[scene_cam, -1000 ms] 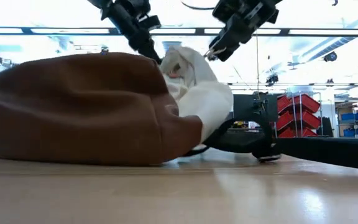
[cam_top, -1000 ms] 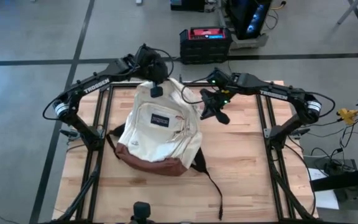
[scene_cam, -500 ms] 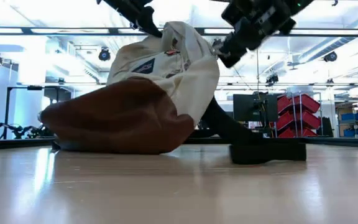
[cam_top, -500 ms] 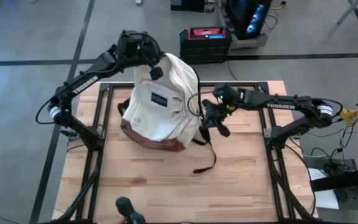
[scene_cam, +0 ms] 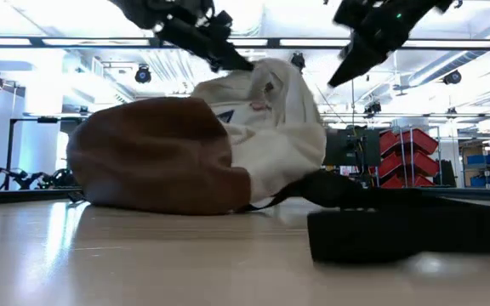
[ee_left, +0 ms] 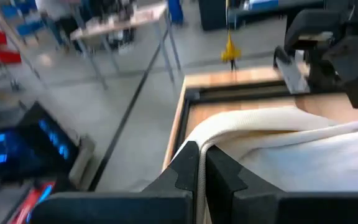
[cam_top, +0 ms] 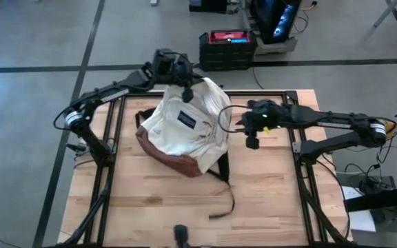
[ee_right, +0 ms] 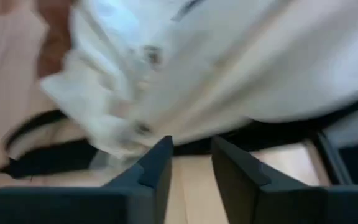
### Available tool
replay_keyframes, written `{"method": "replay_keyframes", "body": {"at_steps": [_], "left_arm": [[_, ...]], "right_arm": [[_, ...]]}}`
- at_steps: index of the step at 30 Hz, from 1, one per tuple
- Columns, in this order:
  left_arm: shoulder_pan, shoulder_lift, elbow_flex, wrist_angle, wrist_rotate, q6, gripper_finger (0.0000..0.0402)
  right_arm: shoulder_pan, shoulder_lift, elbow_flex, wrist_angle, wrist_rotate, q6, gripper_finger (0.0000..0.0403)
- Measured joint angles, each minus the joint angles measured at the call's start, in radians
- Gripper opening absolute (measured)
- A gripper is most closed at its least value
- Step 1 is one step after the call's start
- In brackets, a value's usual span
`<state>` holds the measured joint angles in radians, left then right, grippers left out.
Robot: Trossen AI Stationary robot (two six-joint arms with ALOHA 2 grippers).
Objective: Unpack backpack
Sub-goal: Close the white backpack
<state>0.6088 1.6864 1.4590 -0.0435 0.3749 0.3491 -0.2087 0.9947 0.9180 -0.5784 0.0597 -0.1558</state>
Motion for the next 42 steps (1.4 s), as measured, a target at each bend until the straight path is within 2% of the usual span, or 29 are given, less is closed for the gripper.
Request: {"method": "replay_keyframes", "body": {"at_steps": [4, 8, 13, 19, 20, 22, 24, 27, 31, 35, 37, 39, 42], "left_arm": [[-0.069, 0.124, 0.012, 0.179, 0.021, -0.028, 0.0], [-0.158, 0.277, 0.122, 0.251, 0.045, -0.041, 0.0], [-0.24, 0.51, 0.399, 0.26, 0.037, -0.051, 0.0], [-0.252, 0.814, 0.858, 0.213, -0.011, -0.165, 0.0001], [-0.249, 0.848, 0.904, 0.196, -0.008, -0.186, 0.0003], [-0.241, 0.837, 0.825, 0.323, 0.024, -0.22, 0.0016], [-0.232, 0.818, 0.762, 0.369, 0.062, -0.245, 0.0039], [-0.215, 0.763, 0.721, 0.29, 0.155, -0.252, 0.0087], [-0.209, 0.621, 0.7, 0.139, 0.243, -0.222, 0.0156], [-0.209, 0.464, 0.656, 0.002, 0.232, -0.146, 0.0203], [-0.21, 0.399, 0.613, -0.11, 0.21, -0.105, 0.0216], [-0.211, 0.329, 0.538, -0.204, 0.193, -0.07, 0.0221], [-0.219, 0.17, 0.377, -0.225, 0.146, -0.054, 0.0218]], "right_arm": [[0.061, -0.113, 0.0, -0.069, 0.017, 0.119, 0.0164], [0.117, -0.199, -0.015, -0.074, 0.019, 0.196, 0.0184], [0.138, -0.255, -0.05, -0.071, 0.019, 0.237, 0.0179], [0.137, -0.234, -0.096, -0.071, 0.021, 0.279, 0.0159], [0.137, -0.227, -0.102, -0.071, 0.021, 0.297, 0.0155], [0.139, -0.211, -0.109, -0.072, 0.02, 0.325, 0.0147], [0.141, -0.197, -0.116, -0.069, 0.022, 0.34, 0.014], [0.141, -0.173, -0.119, -0.058, 0.05, 0.341, 0.0129], [0.141, -0.109, -0.125, -0.022, 0.177, 0.339, 0.0107], [0.134, -0.008, -0.126, 0.008, 0.298, 0.34, 0.0072], [0.133, 0.058, -0.126, 0.034, 0.309, 0.34, 0.005], [0.13, 0.134, -0.128, 0.073, 0.307, 0.319, 0.0026], [0.13, 0.246, -0.128, 0.189, 0.308, 0.208, 0.0004]]}}
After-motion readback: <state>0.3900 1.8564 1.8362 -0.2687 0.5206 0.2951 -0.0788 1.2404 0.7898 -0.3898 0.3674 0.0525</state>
